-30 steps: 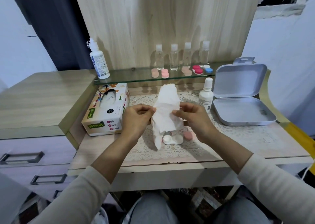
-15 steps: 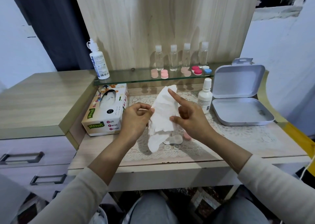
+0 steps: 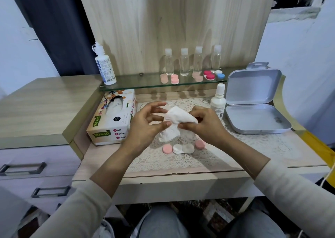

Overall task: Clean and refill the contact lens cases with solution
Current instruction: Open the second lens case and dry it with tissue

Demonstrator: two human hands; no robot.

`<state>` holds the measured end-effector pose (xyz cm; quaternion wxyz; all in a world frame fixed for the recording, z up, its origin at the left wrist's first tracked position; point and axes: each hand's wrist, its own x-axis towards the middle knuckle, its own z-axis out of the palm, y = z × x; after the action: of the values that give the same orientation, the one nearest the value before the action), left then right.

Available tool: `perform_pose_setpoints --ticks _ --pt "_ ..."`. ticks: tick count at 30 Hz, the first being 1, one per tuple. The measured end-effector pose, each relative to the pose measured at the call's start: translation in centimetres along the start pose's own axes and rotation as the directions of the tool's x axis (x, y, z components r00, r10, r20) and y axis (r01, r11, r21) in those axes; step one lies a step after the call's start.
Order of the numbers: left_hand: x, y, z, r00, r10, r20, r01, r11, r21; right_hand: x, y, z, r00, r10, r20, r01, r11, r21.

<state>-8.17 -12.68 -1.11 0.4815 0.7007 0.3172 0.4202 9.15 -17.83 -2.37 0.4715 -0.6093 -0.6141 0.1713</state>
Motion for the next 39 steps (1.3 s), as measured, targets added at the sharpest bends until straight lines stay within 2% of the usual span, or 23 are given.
perform_pose_setpoints --ticks 3,5,10,14,16,18,20,22,24,28,30,34,36,38,39 --pt "0.0 -0.4 0.0 0.993 0.082 0.086 -0.098 0.976 0.196 -0.1 0.0 0.0 1.000 0.017 0.010 -0.018 0.999 0.042" --pt "-0.1 -0.5 0.2 0.986 0.088 0.145 -0.119 0.967 0.227 -0.2 0.0 -0.1 0.999 0.014 0.042 -0.017 0.998 0.067" --pt "-0.1 -0.9 0.6 0.997 -0.025 0.069 0.023 0.999 0.031 -0.6 -0.4 -0.1 0.996 0.031 0.084 -0.045 0.984 0.170" --pt "-0.3 -0.8 0.4 0.994 -0.100 0.037 0.101 0.995 -0.022 -1.1 -0.3 0.2 0.999 0.000 0.039 -0.012 0.958 0.286" --pt "-0.2 -1.0 0.5 0.993 -0.112 -0.044 0.111 0.993 -0.027 -1.3 -0.4 0.6 1.000 0.007 0.025 -0.014 0.955 0.296" --pt "-0.2 -1.3 0.7 0.982 -0.039 -0.187 0.054 0.996 0.073 -1.7 -0.4 1.0 0.999 0.030 -0.018 -0.023 0.953 0.301" --pt "-0.6 -1.6 1.1 0.947 0.134 -0.291 -0.062 0.968 0.242 -1.9 -0.5 1.5 0.996 0.066 -0.057 -0.045 0.947 0.317" --pt "-1.4 -1.8 1.5 0.888 0.325 -0.324 -0.180 0.896 0.405 -1.9 -0.3 1.8 0.991 0.107 -0.086 -0.071 0.937 0.342" --pt "-1.9 -2.0 1.8 0.872 0.378 -0.312 -0.201 0.856 0.476 -1.9 -0.2 1.9 0.987 0.138 -0.084 -0.096 0.918 0.386" --pt "-2.4 -2.3 2.1 0.969 0.160 -0.191 -0.071 0.913 0.401 -2.0 -0.7 2.0 0.987 0.161 0.016 -0.146 0.846 0.513" --pt "-2.4 -2.4 2.1 0.976 0.139 -0.166 -0.071 0.929 0.363 -2.1 -0.8 1.9 0.987 0.147 0.069 -0.161 0.832 0.531" --pt "-2.3 -2.6 1.6 0.971 0.178 -0.160 -0.105 0.919 0.381 -2.3 -0.8 1.2 0.977 0.174 0.123 -0.213 0.838 0.503" --pt "-2.2 -2.7 1.1 0.972 0.195 -0.133 -0.124 0.901 0.415 -2.3 -0.2 0.8 0.979 0.187 0.078 -0.202 0.889 0.411" --pt "-2.0 -2.9 0.2 0.972 0.216 -0.091 -0.149 0.868 0.473 -2.2 0.7 0.1 0.993 0.108 0.056 -0.112 0.990 0.085" --pt "-1.8 -2.9 -0.4 0.973 0.222 -0.070 -0.158 0.852 0.499 -2.2 1.2 -0.2 0.992 0.071 0.104 -0.059 0.991 -0.116"
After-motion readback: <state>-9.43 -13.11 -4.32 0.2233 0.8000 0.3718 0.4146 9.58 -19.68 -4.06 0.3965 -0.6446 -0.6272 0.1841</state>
